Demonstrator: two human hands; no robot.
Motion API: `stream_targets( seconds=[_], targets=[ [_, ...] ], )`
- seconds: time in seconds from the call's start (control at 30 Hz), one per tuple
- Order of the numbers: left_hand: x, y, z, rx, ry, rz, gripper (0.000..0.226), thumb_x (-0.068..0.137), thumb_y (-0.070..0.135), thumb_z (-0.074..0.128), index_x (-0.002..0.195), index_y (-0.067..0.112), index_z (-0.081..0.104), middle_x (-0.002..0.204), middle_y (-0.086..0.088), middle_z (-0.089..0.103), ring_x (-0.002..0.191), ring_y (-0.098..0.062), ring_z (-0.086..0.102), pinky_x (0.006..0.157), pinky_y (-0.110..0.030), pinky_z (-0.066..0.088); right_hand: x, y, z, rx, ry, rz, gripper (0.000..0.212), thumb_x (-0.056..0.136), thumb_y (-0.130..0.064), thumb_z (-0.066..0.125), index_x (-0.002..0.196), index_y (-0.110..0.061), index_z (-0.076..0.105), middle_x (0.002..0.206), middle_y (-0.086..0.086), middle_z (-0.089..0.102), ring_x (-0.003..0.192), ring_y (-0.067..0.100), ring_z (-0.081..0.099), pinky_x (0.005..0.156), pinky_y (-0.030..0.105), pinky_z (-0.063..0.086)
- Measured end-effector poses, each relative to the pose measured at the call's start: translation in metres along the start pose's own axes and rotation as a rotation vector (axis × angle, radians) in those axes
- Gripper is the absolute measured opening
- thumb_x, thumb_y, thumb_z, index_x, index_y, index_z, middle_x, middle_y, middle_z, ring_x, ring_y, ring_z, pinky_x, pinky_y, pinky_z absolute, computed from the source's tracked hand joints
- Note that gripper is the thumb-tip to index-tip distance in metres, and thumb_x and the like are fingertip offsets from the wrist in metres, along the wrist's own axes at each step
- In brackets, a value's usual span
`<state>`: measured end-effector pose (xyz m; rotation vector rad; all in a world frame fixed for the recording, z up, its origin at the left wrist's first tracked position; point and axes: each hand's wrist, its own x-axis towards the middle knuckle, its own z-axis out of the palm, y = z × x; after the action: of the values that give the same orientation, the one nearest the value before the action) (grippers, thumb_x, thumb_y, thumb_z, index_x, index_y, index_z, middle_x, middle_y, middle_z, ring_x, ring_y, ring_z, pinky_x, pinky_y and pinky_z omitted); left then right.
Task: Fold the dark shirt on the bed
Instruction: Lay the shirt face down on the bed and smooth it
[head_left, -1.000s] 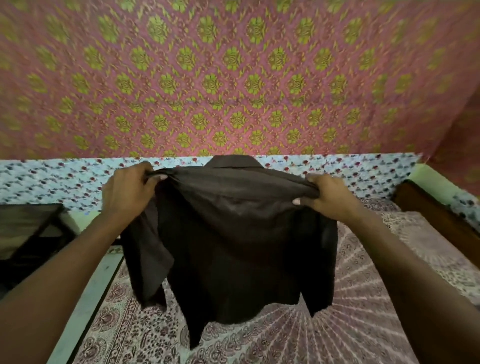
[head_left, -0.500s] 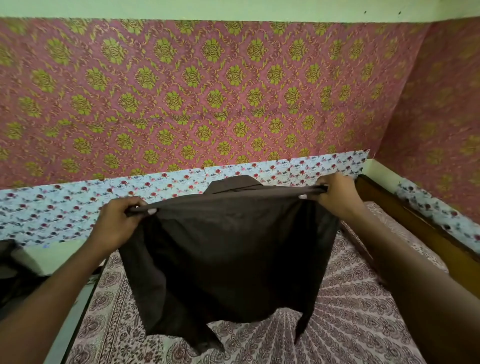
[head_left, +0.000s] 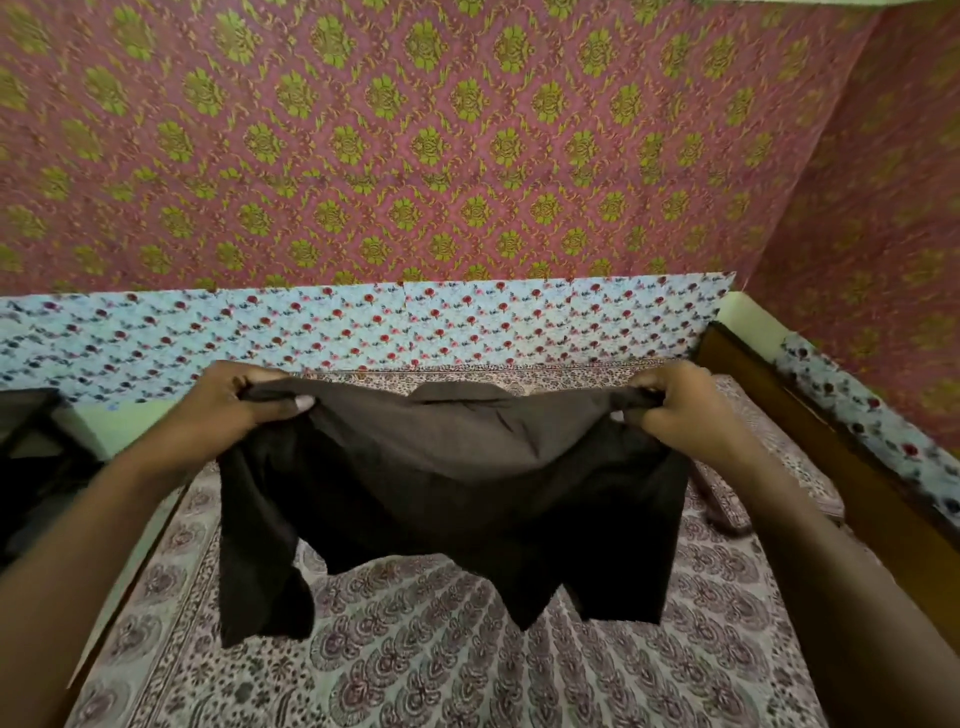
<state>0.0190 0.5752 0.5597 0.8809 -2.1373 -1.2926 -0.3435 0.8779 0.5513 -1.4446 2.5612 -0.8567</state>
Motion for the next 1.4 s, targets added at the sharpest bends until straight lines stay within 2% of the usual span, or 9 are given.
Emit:
stream_targets(
  seconds=[0.2,0.3,0.4,0.5,0.63,0.73,1.0,1.17,1.4],
  targets=[
    [0.004,0.007,0.022,0.174,0.244,0.111,0.005,0.087,0.003,0.079,0.089,0.007,0.076,0.07,0.013,0.075,0.068,0.001,0.07,0.068,-0.017,0.058,0.004,0.022,-0.036,0.0,0.118,-0.02,0.012,0.083,-0.006,0.079,0.074,-0.008,0.072,0.069,0.012,0.07,0.069,0.025,0.065,0.06,0.037,0.051],
    [0.023,-0.011,0.032,0.513,0.289,0.23,0.009,0.087,0.001,0.08,0.094,0.004,0.078,0.081,-0.007,0.068,0.083,-0.028,0.066,0.079,-0.044,0.052,0.022,0.038,-0.03,-0.025,0.077,-0.001,0.012,0.081,0.006,0.067,0.079,-0.005,0.072,0.073,0.016,0.07,0.072,0.03,0.065,0.059,0.04,0.052],
    [0.047,-0.038,0.045,0.75,0.256,0.272,0.02,0.088,-0.01,0.069,0.104,0.0,0.076,0.086,-0.015,0.052,0.084,-0.041,0.057,0.074,-0.046,0.043,0.048,0.062,-0.01,-0.097,0.046,0.04,0.013,0.078,0.007,0.064,0.078,-0.005,0.068,0.071,0.015,0.066,0.068,0.027,0.061,0.052,0.028,0.038],
    [0.081,-0.073,0.062,0.844,0.227,0.249,0.023,0.088,-0.008,0.066,0.109,-0.001,0.074,0.09,-0.018,0.048,0.089,-0.044,0.055,0.073,-0.048,0.044,0.081,0.094,0.027,-0.2,0.039,0.051,0.014,0.08,0.002,0.067,0.077,-0.009,0.06,0.075,0.012,0.059,0.072,0.031,0.057,0.057,0.029,0.034],
    [0.13,-0.116,0.09,0.81,0.188,0.251,0.021,0.086,0.008,0.058,0.099,0.0,0.073,0.084,-0.013,0.044,0.087,-0.043,0.055,0.071,-0.045,0.042,0.124,0.136,0.08,-0.294,0.047,0.09,0.011,0.087,-0.007,0.069,0.093,-0.014,0.063,0.11,0.016,0.058,0.09,0.037,0.06,0.076,0.044,0.055],
    [0.174,-0.157,0.116,0.773,0.108,0.218,0.028,0.079,0.016,0.052,0.094,0.001,0.071,0.082,-0.019,0.048,0.08,-0.043,0.057,0.07,-0.048,0.046,0.158,0.166,0.12,-0.377,-0.023,0.127,0.01,0.092,-0.01,0.066,0.102,-0.009,0.065,0.122,0.02,0.055,0.1,0.044,0.06,0.082,0.05,0.056],
    [0.268,-0.234,0.164,0.738,0.079,0.067,0.02,0.089,0.007,0.061,0.106,0.005,0.072,0.097,-0.026,0.056,0.087,-0.049,0.06,0.077,-0.052,0.051,0.235,0.204,0.197,-0.398,-0.084,0.244,0.025,0.091,-0.007,0.061,0.116,-0.009,0.06,0.123,0.021,0.048,0.101,0.048,0.058,0.078,0.052,0.053],
    [0.326,-0.277,0.186,0.777,0.121,0.012,0.022,0.087,0.004,0.061,0.106,0.004,0.071,0.099,-0.029,0.053,0.092,-0.05,0.058,0.076,-0.052,0.047,0.298,0.234,0.246,-0.429,-0.102,0.26,0.027,0.089,-0.002,0.059,0.115,-0.005,0.059,0.123,0.023,0.048,0.098,0.047,0.059,0.07,0.041,0.038],
    [0.38,-0.368,0.235,0.823,0.062,-0.127,0.036,0.088,0.02,0.049,0.109,0.0,0.071,0.102,-0.033,0.056,0.089,-0.054,0.061,0.071,-0.057,0.052,0.356,0.293,0.341,-0.42,-0.249,0.245,0.029,0.092,-0.006,0.059,0.121,-0.009,0.061,0.121,0.02,0.044,0.095,0.048,0.061,0.073,0.048,0.049]
  ],
)
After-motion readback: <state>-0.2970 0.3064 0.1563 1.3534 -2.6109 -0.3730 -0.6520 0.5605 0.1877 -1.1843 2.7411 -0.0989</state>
